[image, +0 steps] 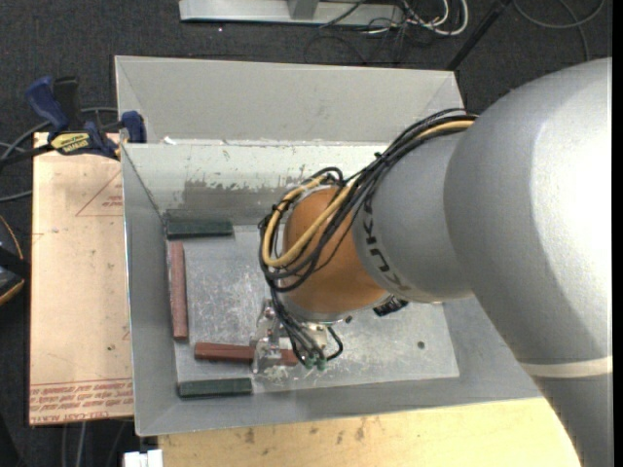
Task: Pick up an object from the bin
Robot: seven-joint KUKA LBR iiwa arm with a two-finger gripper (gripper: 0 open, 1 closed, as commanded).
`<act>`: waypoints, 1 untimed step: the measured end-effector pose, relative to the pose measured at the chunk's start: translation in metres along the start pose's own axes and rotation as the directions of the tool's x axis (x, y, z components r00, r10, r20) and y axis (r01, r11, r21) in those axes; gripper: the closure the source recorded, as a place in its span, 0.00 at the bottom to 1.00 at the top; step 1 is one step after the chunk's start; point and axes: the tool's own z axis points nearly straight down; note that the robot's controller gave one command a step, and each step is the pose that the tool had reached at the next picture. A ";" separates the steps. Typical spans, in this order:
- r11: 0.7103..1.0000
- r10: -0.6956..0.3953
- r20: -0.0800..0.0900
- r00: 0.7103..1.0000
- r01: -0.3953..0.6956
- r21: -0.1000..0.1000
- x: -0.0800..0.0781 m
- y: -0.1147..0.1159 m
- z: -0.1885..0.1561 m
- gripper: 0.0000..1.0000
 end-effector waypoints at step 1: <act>1.000 0.000 0.000 1.000 0.000 0.000 0.000 0.000 0.000 1.00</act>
Offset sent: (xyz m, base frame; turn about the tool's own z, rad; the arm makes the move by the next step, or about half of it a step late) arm 0.0011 0.0063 0.1351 0.0125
